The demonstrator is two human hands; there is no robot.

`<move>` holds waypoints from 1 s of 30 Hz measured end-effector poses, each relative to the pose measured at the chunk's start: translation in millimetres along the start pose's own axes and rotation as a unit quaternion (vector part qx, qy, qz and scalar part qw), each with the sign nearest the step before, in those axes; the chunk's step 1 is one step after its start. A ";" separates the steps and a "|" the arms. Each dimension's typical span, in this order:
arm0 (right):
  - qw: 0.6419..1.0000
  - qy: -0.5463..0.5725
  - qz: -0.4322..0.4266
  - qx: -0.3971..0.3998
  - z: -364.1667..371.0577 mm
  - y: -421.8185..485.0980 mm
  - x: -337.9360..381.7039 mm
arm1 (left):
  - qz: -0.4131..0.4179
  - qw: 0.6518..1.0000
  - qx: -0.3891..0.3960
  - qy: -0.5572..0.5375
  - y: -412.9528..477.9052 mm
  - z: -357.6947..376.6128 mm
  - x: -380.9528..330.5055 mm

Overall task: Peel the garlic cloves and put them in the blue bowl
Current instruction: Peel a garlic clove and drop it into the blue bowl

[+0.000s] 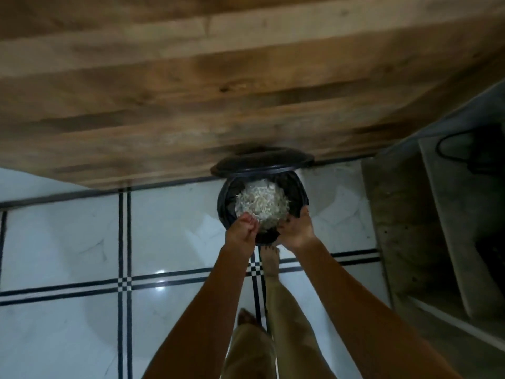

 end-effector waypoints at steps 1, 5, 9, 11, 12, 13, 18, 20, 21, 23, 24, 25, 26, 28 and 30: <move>1.000 -0.010 -0.003 -0.016 1.7 10.8 5.2 | -0.009 1.000 -0.004 0.012 9.5 4.6 0.5; 1.000 -0.002 0.008 -0.003 4.0 22.9 5.4 | -0.059 0.997 0.017 -0.036 31.3 14.2 -0.6; 0.999 -0.041 -0.014 0.016 -1.1 8.8 15.1 | -0.053 0.997 0.016 -0.044 24.8 12.0 -8.6; 0.996 -0.085 -0.034 0.013 -1.5 -9.6 17.3 | -0.023 0.999 0.017 0.029 8.9 8.7 -23.5; 0.992 -0.114 -0.049 0.009 -0.6 -21.0 18.6 | 0.005 0.996 0.004 0.084 -2.8 5.8 -32.5; 0.987 -0.146 -0.066 0.005 1.7 -35.0 20.1 | 0.040 0.991 -0.015 0.129 -16.0 2.1 -40.6; 0.966 -0.227 -0.120 0.029 1.3 -131.7 27.7 | 0.152 0.974 -0.022 0.166 -117.2 -7.9 -67.2; 0.969 -0.199 -0.129 0.069 -13.6 -183.0 31.5 | 0.198 0.959 0.016 0.201 -163.5 4.0 -74.9; 0.971 -0.174 -0.142 0.085 -25.7 -208.8 37.0 | 0.221 0.950 0.037 0.218 -186.1 14.9 -79.4; 0.971 -0.120 -0.185 0.088 -58.8 -263.2 53.3 | 0.261 0.929 0.080 0.248 -230.6 47.0 -83.7; 0.972 -0.083 -0.206 0.079 -80.7 -288.2 63.5 | 0.278 0.920 0.103 0.258 -253.4 67.4 -81.9; 0.971 -0.041 -0.225 0.067 -103.9 -312.9 73.5 | 0.289 0.910 0.130 0.268 -278.0 89.8 -77.4; 0.968 0.003 -0.245 0.054 -128.4 -336.6 83.6 | 0.297 0.899 0.162 0.279 -302.2 115.5 -69.8; 0.953 0.081 -0.290 0.024 -181.7 -379.8 105.8 | 0.308 0.863 0.236 0.323 -354.7 173.4 -45.6; 0.930 0.146 -0.338 -0.003 -237.2 -426.1 124.6 | 0.321 0.813 0.310 0.373 -409.9 231.0 -11.2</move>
Point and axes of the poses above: each hand's wrist, its own y-axis towards the middle knuckle, its own z-axis out of the palm, x = y × z, the point moved 5 cm from there along y, towards the middle knuckle, and after that the axes turned 12 degrees about y, right-handed, at the moved point
